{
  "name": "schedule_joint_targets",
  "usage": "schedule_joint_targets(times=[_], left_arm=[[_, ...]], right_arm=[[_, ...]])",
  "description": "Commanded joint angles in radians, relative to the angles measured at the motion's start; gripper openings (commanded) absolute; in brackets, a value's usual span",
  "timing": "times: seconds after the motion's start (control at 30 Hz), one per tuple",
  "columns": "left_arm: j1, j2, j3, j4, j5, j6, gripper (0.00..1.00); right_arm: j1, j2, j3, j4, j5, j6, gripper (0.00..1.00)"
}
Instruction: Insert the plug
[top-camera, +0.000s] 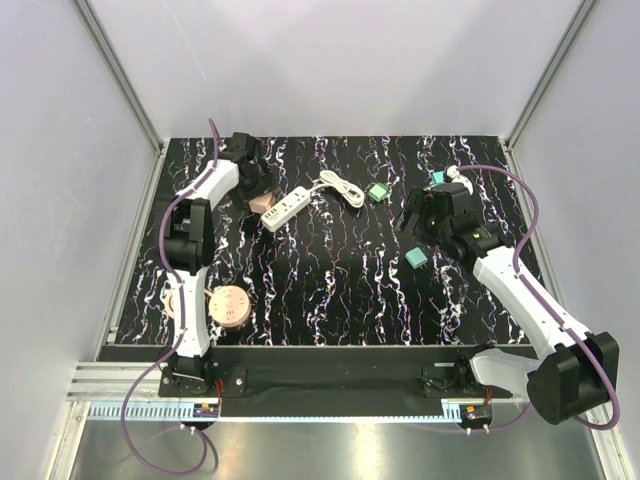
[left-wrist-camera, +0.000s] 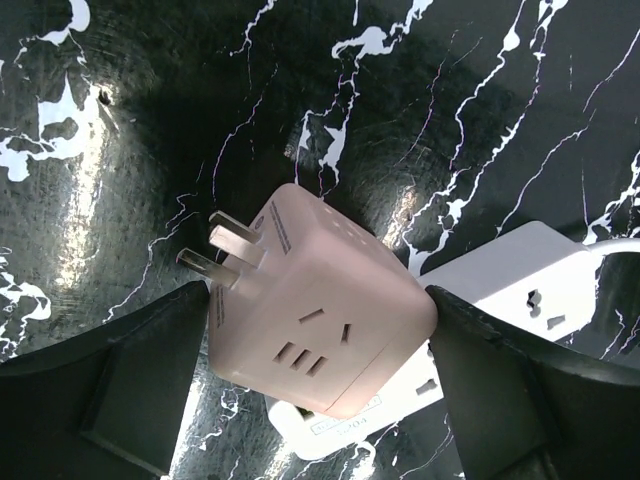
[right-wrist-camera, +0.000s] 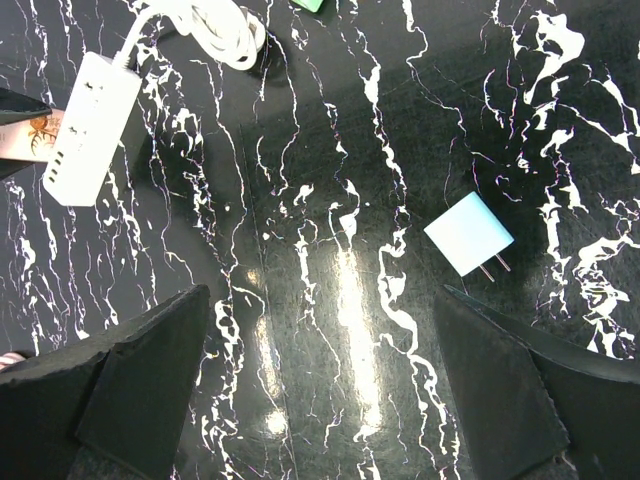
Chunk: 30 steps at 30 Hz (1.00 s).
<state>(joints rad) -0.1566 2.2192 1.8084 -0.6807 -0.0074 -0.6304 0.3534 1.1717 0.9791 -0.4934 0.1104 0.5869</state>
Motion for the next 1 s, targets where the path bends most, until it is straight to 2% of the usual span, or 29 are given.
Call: schedule_joint_targets(times=[0.0, 0.1, 0.23, 0.27, 0.33, 0.5, 0.77, 0.87, 0.97], left_arm=[[0.011, 0.016, 0.054, 0.017, 0.000, 0.000, 0.90], [0.014, 0.022, 0.066, 0.017, 0.047, 0.035, 0.81], [0.014, -0.015, 0.060, 0.020, 0.112, 0.119, 0.61], [0.014, -0.026, 0.055, 0.018, 0.121, 0.139, 0.52], [0.014, -0.062, 0.042, 0.020, 0.132, 0.190, 0.42], [0.014, -0.159, -0.017, 0.029, 0.152, 0.276, 0.24], [0.011, -0.335, -0.127, 0.101, 0.222, 0.368, 0.12], [0.003, -0.427, -0.219, 0.199, 0.361, 0.395, 0.08], [-0.027, -0.567, -0.389, 0.404, 0.623, 0.429, 0.08]], right_arm=[[0.006, -0.027, -0.003, 0.033, -0.015, -0.007, 1.00], [0.006, -0.024, -0.005, 0.035, -0.020, -0.004, 1.00], [0.005, -0.030, -0.010, 0.036, -0.044, 0.001, 0.99], [0.006, -0.035, -0.014, 0.038, -0.051, -0.001, 0.99], [0.006, -0.040, -0.019, 0.045, -0.072, 0.008, 0.99], [0.006, -0.041, -0.039, 0.064, -0.107, 0.016, 0.99], [0.006, -0.041, -0.034, 0.070, -0.199, -0.044, 1.00], [0.006, -0.050, -0.039, 0.095, -0.259, -0.071, 1.00], [0.007, -0.067, -0.060, 0.134, -0.325, -0.082, 1.00]])
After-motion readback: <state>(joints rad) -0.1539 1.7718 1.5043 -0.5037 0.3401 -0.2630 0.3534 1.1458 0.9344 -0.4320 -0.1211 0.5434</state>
